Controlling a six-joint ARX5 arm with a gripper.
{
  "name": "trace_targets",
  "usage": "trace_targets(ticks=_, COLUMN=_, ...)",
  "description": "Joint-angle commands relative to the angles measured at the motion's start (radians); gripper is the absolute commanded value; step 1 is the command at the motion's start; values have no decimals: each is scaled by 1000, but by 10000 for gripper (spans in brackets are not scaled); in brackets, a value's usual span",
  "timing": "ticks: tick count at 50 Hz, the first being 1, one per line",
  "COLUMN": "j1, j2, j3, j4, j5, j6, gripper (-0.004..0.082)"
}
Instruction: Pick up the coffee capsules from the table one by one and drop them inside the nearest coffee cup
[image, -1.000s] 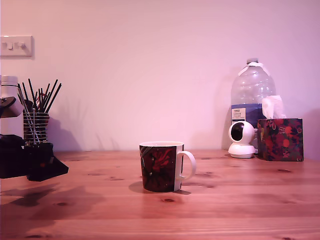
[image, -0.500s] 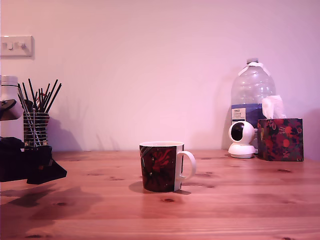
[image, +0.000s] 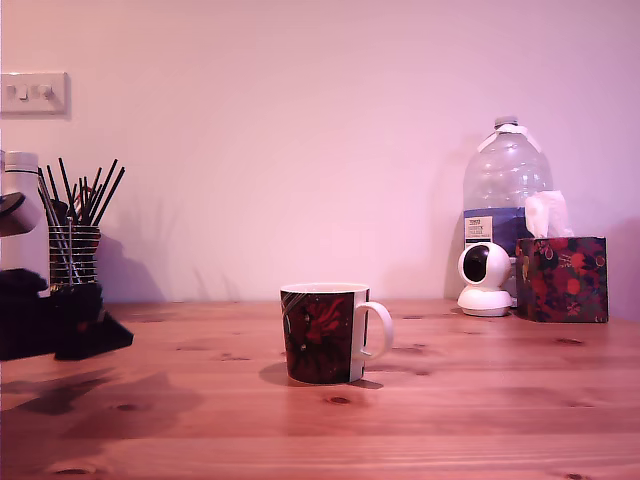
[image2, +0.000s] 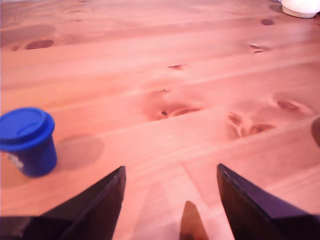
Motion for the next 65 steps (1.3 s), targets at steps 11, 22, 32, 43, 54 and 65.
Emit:
trace_targets(ticks=11, j1=29, j2=-10, j3=-122, j4=126, j5=-34, j6=-55, gripper=519)
trace_targets(ticks=22, j1=98, j2=-10, j3=-192, j4=197, j5=-74, j6=-119, gripper=519)
trace_targets(ticks=32, j1=159, j2=-10, j3=-200, j4=206, j5=-114, j6=-162, gripper=519)
trace_targets(ticks=43, j1=174, j2=-10, j3=-197, j4=204, j5=-114, j6=-161, gripper=519)
trace_targets(ticks=54, j1=174, j2=-10, j3=-190, j4=204, j5=-114, j6=-159, gripper=519)
trace_targets(ticks=65, j1=174, j2=-9, j3=-144, j4=147, j5=-114, j6=-130, gripper=519)
